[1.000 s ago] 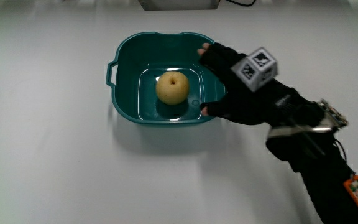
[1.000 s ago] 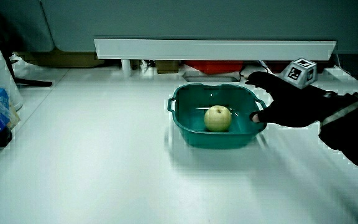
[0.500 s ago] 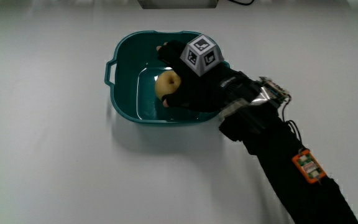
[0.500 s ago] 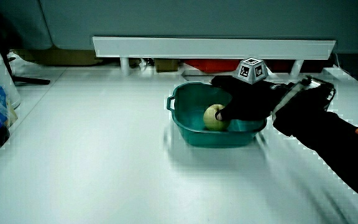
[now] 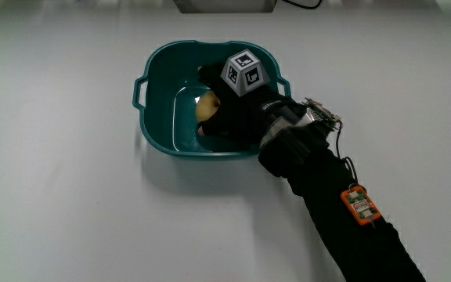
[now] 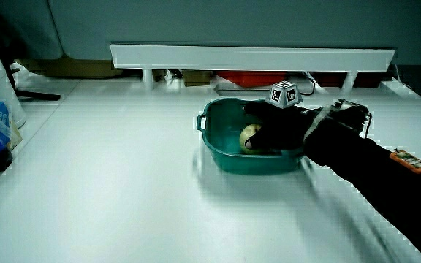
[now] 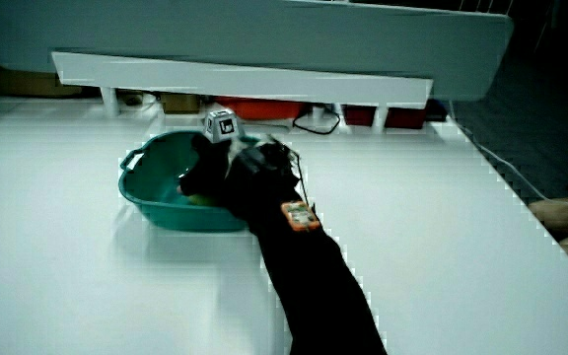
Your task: Pick pear from plate
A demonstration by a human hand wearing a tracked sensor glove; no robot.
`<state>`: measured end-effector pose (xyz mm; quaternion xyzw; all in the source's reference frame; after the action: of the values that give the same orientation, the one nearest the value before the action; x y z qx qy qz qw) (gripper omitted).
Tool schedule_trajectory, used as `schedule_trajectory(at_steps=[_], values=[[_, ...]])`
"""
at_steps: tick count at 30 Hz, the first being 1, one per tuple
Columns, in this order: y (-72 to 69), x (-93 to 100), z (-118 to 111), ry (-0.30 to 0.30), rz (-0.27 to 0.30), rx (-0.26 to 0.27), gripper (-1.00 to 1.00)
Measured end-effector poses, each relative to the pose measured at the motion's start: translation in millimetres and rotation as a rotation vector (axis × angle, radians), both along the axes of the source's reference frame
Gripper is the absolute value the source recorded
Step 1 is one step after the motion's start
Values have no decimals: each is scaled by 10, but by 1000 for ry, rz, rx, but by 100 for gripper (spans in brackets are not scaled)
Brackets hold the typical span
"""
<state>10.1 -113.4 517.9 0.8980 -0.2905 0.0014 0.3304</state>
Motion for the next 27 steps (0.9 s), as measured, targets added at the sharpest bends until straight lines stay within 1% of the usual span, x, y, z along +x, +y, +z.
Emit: schedule_trajectory(at_steps=[2,3,5,6,7,8,9,10,11,12,13,15,16,17,19,22,23,24,26,27], values=[[7,-3,-7,9,-3,6,0],[12,-5,-7,16,-9,-6,0],[16,-4,-9,29,-11,4,0],[13,-2,45,38,-18,-14,0],[21,-1,44,40,-20,-9,4],[24,2,62,48,-20,-21,9],[23,8,61,49,-15,-7,13],[20,12,66,48,-16,-16,17],[22,8,42,46,-12,0,22],[23,1,63,46,-18,-7,26],[31,-3,51,54,-16,3,30],[42,-6,57,46,-17,13,39],[42,-7,75,58,-9,16,43],[48,-10,59,53,-11,27,48],[53,-18,69,57,-8,27,57],[80,-36,75,47,-10,54,70],[85,-40,88,55,-15,55,74],[84,-36,86,50,-14,62,78],[73,-21,110,44,-9,54,87],[67,-6,123,41,6,43,91]])
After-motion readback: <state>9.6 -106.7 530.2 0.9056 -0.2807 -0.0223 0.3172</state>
